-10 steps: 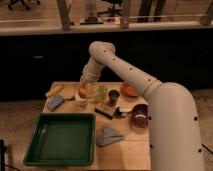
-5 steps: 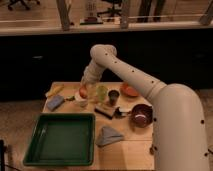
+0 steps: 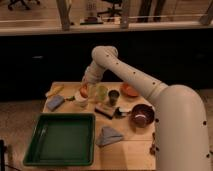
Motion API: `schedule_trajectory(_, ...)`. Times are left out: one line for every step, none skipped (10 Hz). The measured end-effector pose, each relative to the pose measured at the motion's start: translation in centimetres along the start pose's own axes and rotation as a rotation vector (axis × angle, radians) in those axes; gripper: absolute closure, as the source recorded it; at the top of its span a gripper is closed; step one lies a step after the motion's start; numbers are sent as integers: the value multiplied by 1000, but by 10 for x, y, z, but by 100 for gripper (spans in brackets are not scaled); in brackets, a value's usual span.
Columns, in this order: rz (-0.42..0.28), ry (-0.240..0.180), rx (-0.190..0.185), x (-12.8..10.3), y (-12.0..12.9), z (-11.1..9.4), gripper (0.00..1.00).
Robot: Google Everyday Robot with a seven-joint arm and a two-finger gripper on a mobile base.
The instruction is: Place apple in paper cup
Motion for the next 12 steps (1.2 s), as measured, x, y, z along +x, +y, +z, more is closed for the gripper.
schedule_trajectory(-9,-2,14,2,-3,0,100)
schedule_trajectory(-19,-5,23,2,-6,0,100)
schedule_trajectory(-27,-9,31,1,-8,0,100)
schedule_trajectory(-40,-20,43,0,-13,0,100)
schedule_trajectory(-47,-26,49,0,-16,0,100)
schedule_trajectory(-58,-36,55,0,-20,1,100)
schedule_trajectory(-67,-42,58,-1,-22,2,100)
schedule_trajectory(-80,-48,59,-4,-25,4,100)
schedule_trajectory(-87,-50,60,-6,-26,6,99)
schedule_trajectory(-95,-52,60,-8,-28,8,93)
schedule_trajectory(-102,-53,60,-9,-30,9,81)
schedule_trajectory(-104,-53,60,-10,-31,9,73)
